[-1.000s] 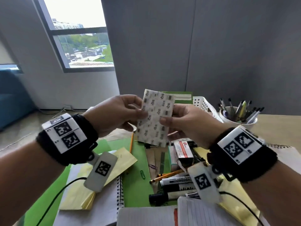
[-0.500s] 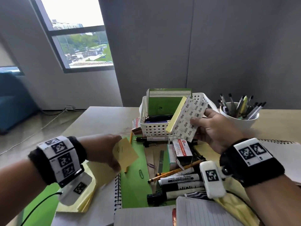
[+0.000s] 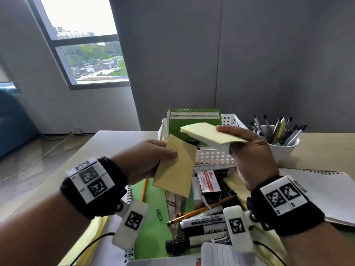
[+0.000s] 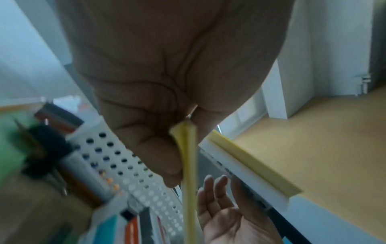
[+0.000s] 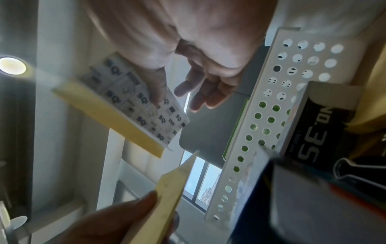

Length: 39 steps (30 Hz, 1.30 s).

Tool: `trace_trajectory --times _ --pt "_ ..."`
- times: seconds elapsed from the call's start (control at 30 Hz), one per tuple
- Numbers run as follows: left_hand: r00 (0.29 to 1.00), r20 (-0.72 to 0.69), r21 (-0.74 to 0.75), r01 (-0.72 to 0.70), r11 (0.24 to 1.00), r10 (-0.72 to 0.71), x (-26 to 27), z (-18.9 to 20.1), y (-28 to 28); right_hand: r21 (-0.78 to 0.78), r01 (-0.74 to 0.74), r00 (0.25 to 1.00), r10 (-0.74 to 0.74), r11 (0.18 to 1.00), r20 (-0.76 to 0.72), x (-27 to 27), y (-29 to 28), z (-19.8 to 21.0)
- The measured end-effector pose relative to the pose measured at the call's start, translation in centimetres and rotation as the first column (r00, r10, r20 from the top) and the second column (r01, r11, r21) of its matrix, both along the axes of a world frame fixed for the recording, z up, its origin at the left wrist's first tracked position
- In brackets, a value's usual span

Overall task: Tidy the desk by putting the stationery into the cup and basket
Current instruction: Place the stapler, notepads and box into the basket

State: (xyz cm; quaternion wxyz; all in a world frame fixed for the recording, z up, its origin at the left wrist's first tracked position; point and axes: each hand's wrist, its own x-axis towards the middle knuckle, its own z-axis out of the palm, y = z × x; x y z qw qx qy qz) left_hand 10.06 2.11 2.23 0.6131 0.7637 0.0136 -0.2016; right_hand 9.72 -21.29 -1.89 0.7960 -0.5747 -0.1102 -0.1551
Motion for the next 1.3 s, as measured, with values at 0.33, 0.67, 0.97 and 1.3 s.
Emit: trace_trajectory --times 0.33,0.67,0.97,1.3 --pt "0.999 0.02 -0.336 -0.032 0.941 0.042 0.3 -1.3 -4.0 -0.201 -0.104 0.994 0.095 0.974 -0.055 -0.9 0.4 -0.5" --pt "0.975 -0.031 -0.509 -0.203 0.837 0.218 1.6 -1.5 -5.0 -0.437 0.015 0.999 -0.035 0.899 -0.039 -1.0 -0.1 -0.3" --pt "0.935 0.013 -0.558 -0.287 0.779 0.354 2.0 -1.4 -6.1 -0.412 -0.072 0.993 0.026 0.908 -0.116 -0.6 -0.5 -0.2" --pt "0.858 0.309 -0.45 -0.248 0.858 0.41 2.2 -2.2 -7.5 -0.103 0.032 0.988 -0.047 0.994 -0.146 -0.4 -1.5 0.0"
